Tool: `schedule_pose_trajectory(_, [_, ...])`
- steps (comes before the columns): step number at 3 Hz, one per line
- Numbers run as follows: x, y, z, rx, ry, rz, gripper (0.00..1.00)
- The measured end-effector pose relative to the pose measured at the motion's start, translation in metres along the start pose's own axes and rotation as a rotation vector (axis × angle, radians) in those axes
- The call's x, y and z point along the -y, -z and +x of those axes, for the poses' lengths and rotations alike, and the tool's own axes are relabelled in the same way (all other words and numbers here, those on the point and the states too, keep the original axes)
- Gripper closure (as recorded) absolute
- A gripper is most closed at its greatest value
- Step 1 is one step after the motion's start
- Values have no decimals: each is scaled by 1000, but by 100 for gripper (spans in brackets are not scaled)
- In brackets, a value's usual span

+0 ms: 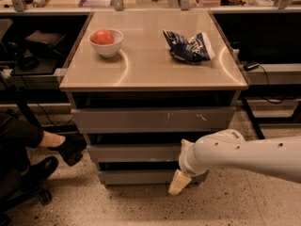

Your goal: Open middle drawer

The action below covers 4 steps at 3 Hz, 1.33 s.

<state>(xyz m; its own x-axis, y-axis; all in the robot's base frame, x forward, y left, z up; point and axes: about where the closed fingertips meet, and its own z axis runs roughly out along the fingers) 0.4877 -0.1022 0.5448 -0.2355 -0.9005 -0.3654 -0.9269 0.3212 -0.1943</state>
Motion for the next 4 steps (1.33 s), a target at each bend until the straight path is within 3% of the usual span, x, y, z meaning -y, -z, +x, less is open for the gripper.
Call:
schedule_pose_trajectory(1, [0, 0, -1, 1, 0, -1, 0])
schedule_pose_trajectory(2, [10, -22, 2, 44, -22, 4, 0])
schedule_pose_trajectory(3, [44, -55, 10, 137, -74, 37, 0])
schedule_pose_trajectory(4, [63, -63, 14, 154, -91, 57, 0])
